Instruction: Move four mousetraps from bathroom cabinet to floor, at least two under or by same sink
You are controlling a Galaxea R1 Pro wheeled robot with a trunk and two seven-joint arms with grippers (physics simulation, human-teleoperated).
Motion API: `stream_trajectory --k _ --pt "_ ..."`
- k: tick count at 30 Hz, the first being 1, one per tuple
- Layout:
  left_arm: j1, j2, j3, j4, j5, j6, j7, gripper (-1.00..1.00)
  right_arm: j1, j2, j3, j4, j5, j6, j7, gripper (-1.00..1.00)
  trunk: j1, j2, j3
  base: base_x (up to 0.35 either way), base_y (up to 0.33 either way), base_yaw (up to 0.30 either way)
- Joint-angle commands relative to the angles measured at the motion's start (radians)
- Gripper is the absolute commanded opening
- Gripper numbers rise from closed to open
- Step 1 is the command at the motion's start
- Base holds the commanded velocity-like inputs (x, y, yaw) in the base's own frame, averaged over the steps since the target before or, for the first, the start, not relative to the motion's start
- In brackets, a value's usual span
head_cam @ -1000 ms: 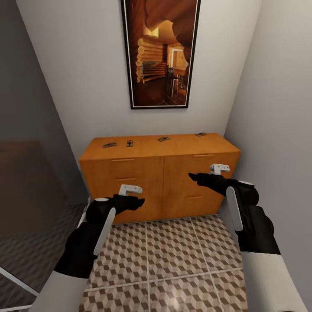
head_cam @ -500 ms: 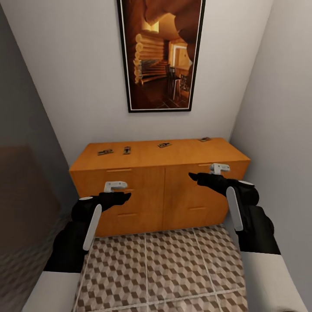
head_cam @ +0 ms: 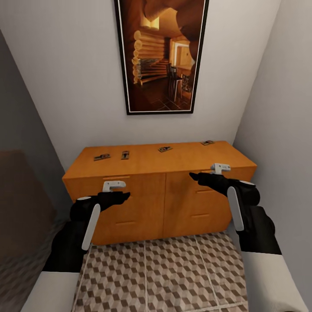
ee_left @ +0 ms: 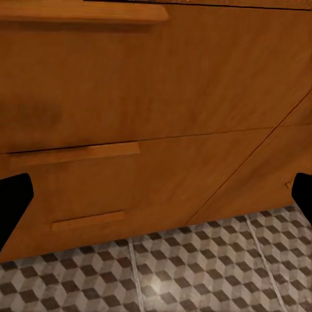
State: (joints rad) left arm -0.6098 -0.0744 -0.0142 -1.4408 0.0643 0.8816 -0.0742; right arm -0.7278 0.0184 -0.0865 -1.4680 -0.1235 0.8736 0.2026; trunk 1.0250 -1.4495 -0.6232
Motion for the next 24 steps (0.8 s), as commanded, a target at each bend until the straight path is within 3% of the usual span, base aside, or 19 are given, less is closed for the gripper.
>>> stream_trajectory --k 1,13,17,24 --pt "-0.001 -0.001 0.001 -0.001 0.006 0.005 0.001 1.00 -0.001 0.000 -0.003 -0.001 -0.004 0.005 0.003 1.00 0.000 -0.001 -0.001 0.031 0.000 0.000" --pt "-0.001 -0.006 -0.005 -0.001 0.007 0.006 -0.050 1.00 -0.001 -0.003 -0.004 0.000 -0.004 0.005 0.041 1.00 0.000 -0.001 -0.001 0.094 0.000 0.000" --pt "0.000 -0.007 -0.005 -0.001 0.008 0.006 -0.119 1.00 -0.001 -0.003 -0.003 -0.001 -0.004 0.006 0.045 1.00 0.000 -0.001 -0.001 0.085 0.000 0.000" --pt "0.000 -0.001 -0.002 -0.002 0.008 0.012 -0.291 1.00 -0.001 -0.004 -0.003 -0.001 -0.004 0.013 0.050 1.00 0.000 -0.001 -0.001 0.027 0.000 0.000"
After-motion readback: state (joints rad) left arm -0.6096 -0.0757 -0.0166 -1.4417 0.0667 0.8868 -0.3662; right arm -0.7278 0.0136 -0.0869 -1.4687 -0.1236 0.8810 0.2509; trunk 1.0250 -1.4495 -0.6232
